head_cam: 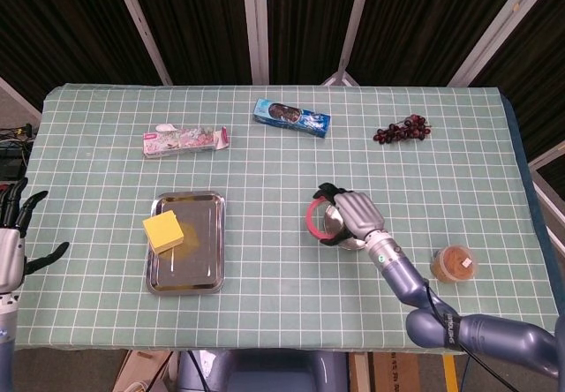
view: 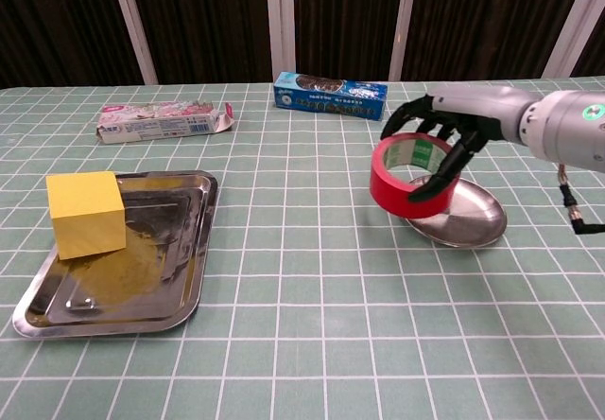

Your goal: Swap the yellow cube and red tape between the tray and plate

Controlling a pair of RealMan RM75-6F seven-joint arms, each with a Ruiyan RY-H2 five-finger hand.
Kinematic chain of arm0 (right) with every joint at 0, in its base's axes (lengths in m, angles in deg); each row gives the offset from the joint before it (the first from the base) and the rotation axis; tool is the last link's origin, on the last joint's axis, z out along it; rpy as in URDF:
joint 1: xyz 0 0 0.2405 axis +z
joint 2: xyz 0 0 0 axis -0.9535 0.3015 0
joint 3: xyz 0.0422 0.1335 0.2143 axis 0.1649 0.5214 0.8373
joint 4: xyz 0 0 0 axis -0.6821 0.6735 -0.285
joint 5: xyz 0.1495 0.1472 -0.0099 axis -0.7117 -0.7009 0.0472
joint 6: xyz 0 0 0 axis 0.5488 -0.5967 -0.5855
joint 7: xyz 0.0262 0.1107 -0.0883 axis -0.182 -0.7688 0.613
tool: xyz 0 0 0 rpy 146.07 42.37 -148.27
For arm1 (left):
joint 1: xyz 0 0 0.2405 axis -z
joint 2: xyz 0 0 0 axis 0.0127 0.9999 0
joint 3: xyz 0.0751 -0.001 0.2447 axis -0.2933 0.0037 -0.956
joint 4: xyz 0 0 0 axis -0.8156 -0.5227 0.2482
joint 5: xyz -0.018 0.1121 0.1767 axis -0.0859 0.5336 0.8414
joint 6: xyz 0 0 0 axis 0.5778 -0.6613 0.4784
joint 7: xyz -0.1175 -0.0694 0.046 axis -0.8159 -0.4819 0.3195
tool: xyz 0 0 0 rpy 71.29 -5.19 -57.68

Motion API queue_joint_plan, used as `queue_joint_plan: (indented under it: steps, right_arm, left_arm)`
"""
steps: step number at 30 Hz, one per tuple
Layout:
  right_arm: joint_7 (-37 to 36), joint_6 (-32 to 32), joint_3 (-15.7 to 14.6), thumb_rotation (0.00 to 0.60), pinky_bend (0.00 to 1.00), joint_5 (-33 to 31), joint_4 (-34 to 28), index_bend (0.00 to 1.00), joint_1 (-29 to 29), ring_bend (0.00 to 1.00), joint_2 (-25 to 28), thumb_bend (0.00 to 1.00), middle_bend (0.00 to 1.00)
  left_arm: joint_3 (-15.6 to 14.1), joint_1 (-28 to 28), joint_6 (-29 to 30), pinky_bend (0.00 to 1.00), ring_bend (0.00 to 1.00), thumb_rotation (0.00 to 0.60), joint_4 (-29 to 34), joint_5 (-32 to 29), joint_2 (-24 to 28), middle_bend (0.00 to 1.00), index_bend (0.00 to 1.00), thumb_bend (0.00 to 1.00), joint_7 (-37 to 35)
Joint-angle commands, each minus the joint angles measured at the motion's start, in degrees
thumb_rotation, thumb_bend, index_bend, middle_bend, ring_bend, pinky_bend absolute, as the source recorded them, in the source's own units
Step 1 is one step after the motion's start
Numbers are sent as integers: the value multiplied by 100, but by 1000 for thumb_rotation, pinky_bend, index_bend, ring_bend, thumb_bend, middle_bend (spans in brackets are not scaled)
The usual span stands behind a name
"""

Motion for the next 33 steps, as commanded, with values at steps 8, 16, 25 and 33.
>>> queue_joint_plan:
  steps: [8,16,25,33]
  right_arm:
    - [-796,457,-151,600,542,499,590,308,-245,390,86,236,178]
    - [-1149,673,-193,600,427,813,1093,287,-269,274,-50,236,175]
    - [-1232,957,-215,600,123,839,1087,40,-226,0,59,10,0]
    - [-1522,305,103,600,41,974,687,0,-476,0,312,0,0]
  left_arm:
    - [68,-26,62,54,0,600,-41,-21,-39,0,193,14,139]
    - [62,-37,93,54,0,600,-34,37,-60,0,193,15,223]
    - [60,-44,75,54,0,600,-32,56,-64,0,194,15,220]
    - [81,-28,22,54,0,600,-78,34,-80,0,194,15,212]
